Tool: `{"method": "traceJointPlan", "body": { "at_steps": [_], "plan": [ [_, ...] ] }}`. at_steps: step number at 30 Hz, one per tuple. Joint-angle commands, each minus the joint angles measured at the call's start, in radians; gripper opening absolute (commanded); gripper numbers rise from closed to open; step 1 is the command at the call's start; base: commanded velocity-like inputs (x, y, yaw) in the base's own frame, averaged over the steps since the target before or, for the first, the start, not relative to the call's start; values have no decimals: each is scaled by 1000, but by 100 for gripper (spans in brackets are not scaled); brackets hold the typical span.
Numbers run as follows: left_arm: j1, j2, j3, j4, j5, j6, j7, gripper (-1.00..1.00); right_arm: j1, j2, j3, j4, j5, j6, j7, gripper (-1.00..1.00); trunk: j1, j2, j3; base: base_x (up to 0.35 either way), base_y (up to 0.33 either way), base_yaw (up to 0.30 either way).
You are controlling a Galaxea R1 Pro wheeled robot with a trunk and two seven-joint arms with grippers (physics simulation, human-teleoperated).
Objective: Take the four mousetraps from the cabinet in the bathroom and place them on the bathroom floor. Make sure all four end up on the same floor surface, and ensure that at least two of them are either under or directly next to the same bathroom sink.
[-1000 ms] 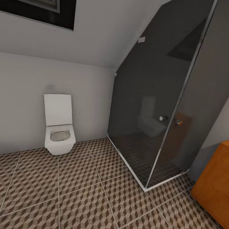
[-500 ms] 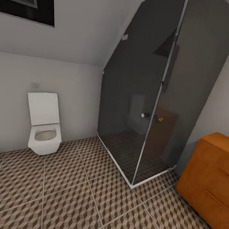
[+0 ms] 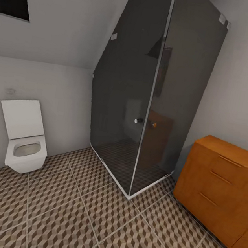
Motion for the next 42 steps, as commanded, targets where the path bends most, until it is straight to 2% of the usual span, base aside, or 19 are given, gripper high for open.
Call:
{"method": "traceJointPlan", "body": {
  "at_steps": [1, 30, 42],
  "plan": [
    [0, -1, 3, -2, -1, 6, 0, 100, -1, 0, 0, 0, -1, 0, -2, 100, 0, -1, -1, 0, -3, -267],
    [0, 0, 5, -3, 2, 3, 0, 100, -1, -1, -1, 1, -1, 0, -2, 100, 0, -1, -1, 1, 0, -268],
    [0, 0, 5, -2, 1, 2, 0, 100, -1, -1, -2, 4, -1, -1, -3, 100, 0, -1, -1, 134, 80, -270]
  ]
}}
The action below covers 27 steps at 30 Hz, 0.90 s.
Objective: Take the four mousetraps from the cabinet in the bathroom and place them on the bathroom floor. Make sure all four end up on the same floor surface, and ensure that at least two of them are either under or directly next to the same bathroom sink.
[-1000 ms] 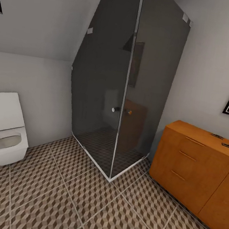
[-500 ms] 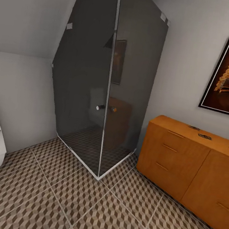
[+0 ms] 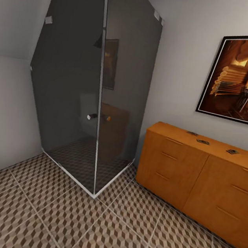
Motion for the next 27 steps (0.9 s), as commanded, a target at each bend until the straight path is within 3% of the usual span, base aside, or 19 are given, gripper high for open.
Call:
{"method": "traceJointPlan", "body": {
  "at_steps": [1, 27],
  "plan": [
    [0, -1, 3, -2, -1, 6, 1, 100, -1, 0, 0, 0, -1, 0, -2, 100, 0, -1, -1, 50, 23, -271],
    [0, -1, 3, -3, 0, 6, 1, 100, -1, 0, 0, 0, -1, 0, -2, 100, 0, -1, -1, 4, 2, -271]
  ]
}}
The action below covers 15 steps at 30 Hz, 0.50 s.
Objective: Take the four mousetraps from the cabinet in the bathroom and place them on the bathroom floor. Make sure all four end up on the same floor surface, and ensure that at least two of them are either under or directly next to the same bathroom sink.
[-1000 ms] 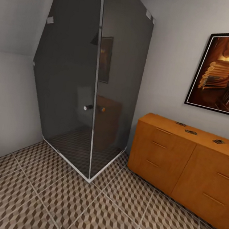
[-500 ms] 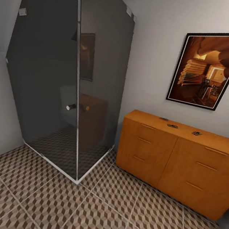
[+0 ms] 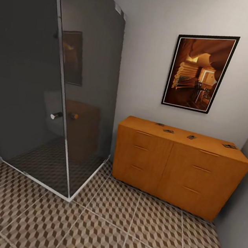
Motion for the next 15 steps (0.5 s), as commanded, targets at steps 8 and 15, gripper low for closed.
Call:
{"method": "traceJointPlan", "body": {
  "at_steps": [8, 15],
  "plan": [
    [0, -1, 3, -2, -1, 6, 1, 100, -1, 0, 0, 0, -1, 0, -2, 100, 0, -1, -1, 164, 0, -271],
    [0, -1, 3, -2, -1, 6, 1, 100, -1, 0, 2, 0, -1, -1, -2, 100, 0, -1, -1, 121, 0, -173]
  ]
}}
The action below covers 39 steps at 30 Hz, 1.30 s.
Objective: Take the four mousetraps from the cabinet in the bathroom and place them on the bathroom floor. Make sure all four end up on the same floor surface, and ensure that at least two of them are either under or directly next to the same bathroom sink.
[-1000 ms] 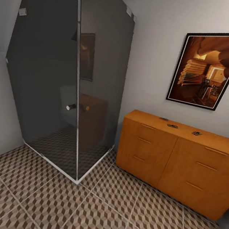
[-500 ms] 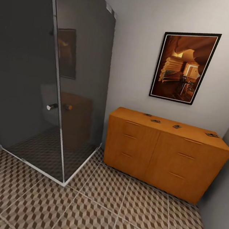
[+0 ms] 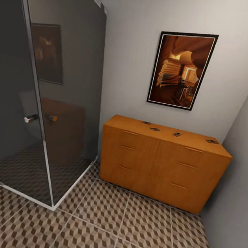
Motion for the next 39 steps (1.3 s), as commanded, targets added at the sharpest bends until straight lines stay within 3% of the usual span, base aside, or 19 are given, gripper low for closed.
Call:
{"method": "traceJointPlan", "body": {
  "at_steps": [1, 23, 31, 39],
  "plan": [
    [0, -1, 3, -2, -1, 6, 1, 100, 0, 0, 0, 0, -1, 0, -2, 100, 0, -1, -1, 34, 0, -58],
    [0, -2, 3, -2, -1, 6, 1, 100, 0, 0, 1, 0, 0, 0, -5, 100, 0, -1, -1, 7, 0, -7],
    [0, -1, 3, -2, -3, 7, 1, 100, 0, 0, 0, 0, -1, 0, -3, 100, 0, -1, -1, 262, 0, -19],
    [0, -1, 3, -2, -4, 7, 1, 100, 0, 0, 0, 0, -2, 0, -2, 100, 0, -1, -1, 324, 0, -236]
  ]
}}
